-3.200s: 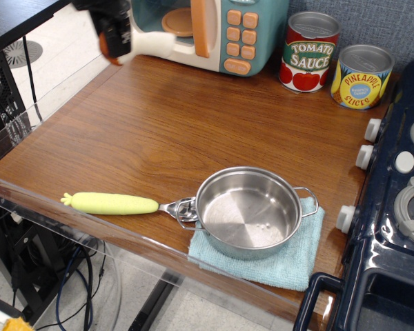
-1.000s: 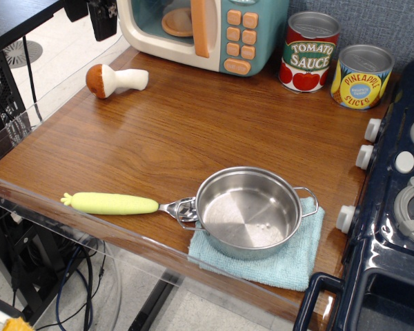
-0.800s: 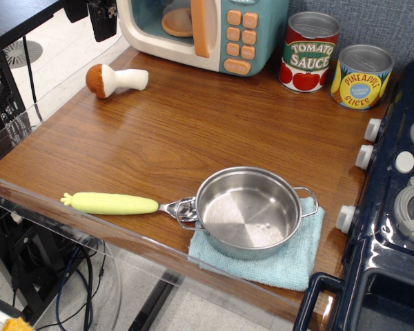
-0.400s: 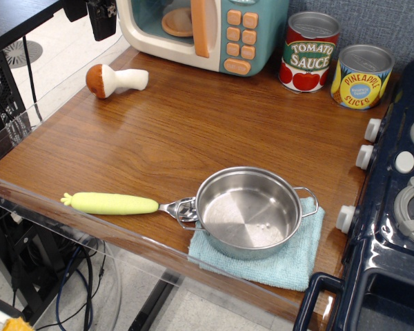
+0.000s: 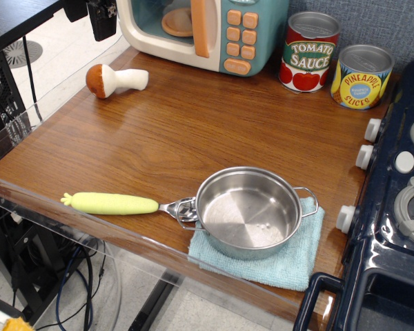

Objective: PICK UP THE BLENDER AND PUT ANOTHER SIDE OF THE TABLE

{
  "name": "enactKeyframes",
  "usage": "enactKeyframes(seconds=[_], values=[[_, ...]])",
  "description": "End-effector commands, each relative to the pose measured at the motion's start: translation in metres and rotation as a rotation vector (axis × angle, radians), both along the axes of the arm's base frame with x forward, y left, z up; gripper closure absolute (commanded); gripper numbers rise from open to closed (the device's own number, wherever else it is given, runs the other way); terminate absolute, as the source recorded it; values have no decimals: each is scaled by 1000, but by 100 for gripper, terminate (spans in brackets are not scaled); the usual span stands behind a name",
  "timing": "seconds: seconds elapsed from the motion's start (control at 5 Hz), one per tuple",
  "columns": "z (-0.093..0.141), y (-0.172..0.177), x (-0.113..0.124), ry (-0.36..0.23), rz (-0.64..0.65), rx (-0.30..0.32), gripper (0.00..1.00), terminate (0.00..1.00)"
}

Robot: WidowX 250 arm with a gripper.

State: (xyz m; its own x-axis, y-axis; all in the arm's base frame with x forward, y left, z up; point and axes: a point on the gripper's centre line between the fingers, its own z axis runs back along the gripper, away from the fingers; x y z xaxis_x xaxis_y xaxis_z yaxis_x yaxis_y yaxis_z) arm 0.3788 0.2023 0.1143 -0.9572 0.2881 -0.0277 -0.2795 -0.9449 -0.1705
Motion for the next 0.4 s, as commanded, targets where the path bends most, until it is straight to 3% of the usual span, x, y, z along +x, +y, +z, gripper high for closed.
enactKeyframes(seconds=[0.0,0.2], values=[[31,3,-13,-68,8,38,0,0],[31,3,-13,-68,8,38,0,100]])
